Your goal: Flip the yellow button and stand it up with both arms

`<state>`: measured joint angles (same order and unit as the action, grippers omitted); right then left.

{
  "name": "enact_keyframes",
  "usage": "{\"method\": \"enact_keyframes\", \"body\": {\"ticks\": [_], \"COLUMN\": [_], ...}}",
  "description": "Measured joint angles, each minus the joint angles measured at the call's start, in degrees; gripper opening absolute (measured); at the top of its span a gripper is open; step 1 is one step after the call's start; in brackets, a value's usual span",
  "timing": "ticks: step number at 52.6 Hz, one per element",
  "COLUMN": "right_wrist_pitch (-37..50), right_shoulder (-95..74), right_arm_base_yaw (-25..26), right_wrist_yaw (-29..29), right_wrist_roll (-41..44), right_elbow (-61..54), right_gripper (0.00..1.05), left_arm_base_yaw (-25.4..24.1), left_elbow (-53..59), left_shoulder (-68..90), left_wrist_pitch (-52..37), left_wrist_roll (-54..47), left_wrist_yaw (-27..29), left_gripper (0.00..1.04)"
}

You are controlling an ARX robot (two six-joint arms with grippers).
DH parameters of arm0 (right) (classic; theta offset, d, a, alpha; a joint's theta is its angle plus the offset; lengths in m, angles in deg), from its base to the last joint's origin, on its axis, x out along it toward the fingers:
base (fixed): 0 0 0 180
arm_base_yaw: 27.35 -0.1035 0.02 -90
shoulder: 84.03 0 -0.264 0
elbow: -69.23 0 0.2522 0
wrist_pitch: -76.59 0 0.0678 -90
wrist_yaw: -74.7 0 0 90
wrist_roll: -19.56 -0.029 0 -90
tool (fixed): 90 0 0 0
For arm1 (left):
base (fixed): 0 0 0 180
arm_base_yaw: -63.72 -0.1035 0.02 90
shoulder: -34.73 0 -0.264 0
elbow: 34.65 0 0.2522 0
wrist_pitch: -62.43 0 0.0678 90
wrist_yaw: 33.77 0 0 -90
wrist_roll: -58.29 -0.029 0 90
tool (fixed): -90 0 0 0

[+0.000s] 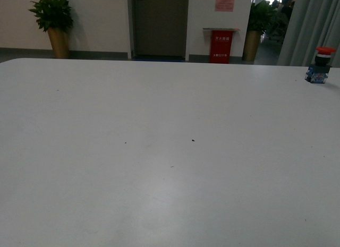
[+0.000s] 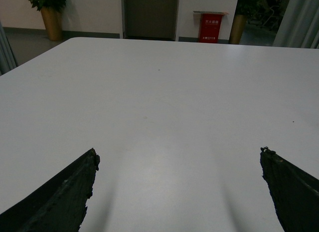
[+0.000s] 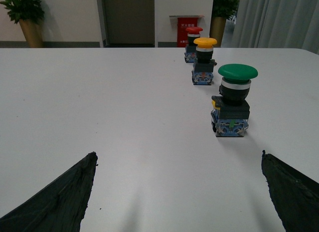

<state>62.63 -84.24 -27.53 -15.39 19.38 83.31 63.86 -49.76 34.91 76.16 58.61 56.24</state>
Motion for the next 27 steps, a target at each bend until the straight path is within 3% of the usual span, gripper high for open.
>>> {"method": "enact_keyframes", "body": {"ticks": [27], "right_wrist_pitch": [0.0], "right_shoulder": [0.0], "right_arm_base_yaw": [0.0], "right_wrist_yaw": [0.0], "right_wrist_roll": [0.0], "right_elbow": [0.0], "right_gripper": [0.97], "left_arm_base_yaw": [0.0], "left_elbow": [0.0], "left_shoulder": [0.0], "left_wrist_pitch": [0.0], "left_wrist_roll": [0.0], "left_wrist_yaw": [0.0], "left_gripper": [0.98]}}
